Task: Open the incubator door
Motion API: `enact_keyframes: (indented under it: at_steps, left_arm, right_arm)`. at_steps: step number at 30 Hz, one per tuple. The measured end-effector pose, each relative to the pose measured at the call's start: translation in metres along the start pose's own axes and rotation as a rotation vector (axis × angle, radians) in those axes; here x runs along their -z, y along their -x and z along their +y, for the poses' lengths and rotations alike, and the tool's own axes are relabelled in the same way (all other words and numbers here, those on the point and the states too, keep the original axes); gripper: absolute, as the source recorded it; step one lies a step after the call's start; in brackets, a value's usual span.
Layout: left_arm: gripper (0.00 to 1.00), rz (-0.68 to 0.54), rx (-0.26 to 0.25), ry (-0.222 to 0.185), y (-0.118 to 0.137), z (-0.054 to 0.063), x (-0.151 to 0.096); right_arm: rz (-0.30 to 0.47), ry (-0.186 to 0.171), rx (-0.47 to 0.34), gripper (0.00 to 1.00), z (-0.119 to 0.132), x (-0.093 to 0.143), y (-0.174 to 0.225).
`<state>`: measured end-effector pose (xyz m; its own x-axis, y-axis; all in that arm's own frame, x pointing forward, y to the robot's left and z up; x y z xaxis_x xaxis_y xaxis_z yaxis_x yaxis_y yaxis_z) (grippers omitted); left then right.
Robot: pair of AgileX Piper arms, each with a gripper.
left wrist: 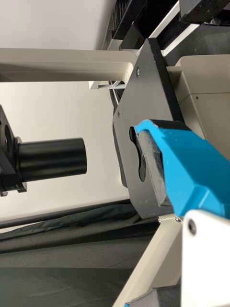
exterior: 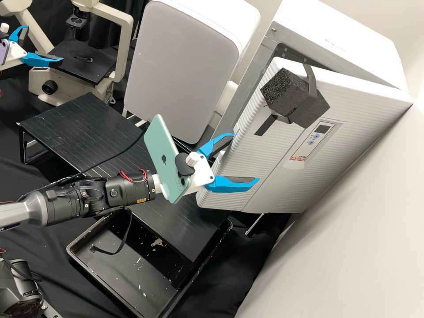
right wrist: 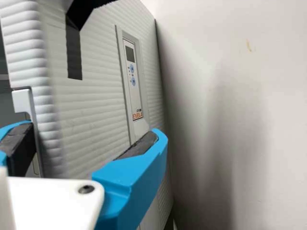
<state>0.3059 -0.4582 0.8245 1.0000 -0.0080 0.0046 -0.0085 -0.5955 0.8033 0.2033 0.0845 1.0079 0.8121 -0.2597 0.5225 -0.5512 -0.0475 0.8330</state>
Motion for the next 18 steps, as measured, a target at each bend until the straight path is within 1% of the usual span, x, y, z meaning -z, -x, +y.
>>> enact_keyframes:
  at_steps: [2,6,13,16,18]
  left_arm:
    - [1.0,0.0,0.0,0.0,0.0,0.0,0.0]
    - [1.0,0.0,0.0,0.0,0.0,0.0,0.0]
    - [1.0,0.0,0.0,0.0,0.0,0.0,0.0]
    - [1.0,0.0,0.0,0.0,0.0,0.0,0.0]
    - [1.0,0.0,0.0,0.0,0.0,0.0,0.0]
  right_arm:
    - [-0.001,-0.006,-0.005,1.0,0.0,0.0,0.0]
    - [-0.006,-0.005,-0.015,1.0,0.003,-0.002,0.002]
    - [0.016,-0.015,-0.077,1.0,0.01,-0.001,0.007]
    - [0.018,-0.03,-0.088,1.0,0.012,-0.001,0.009]
    - [0.011,-0.047,-0.092,1.0,0.012,-0.002,0.01]
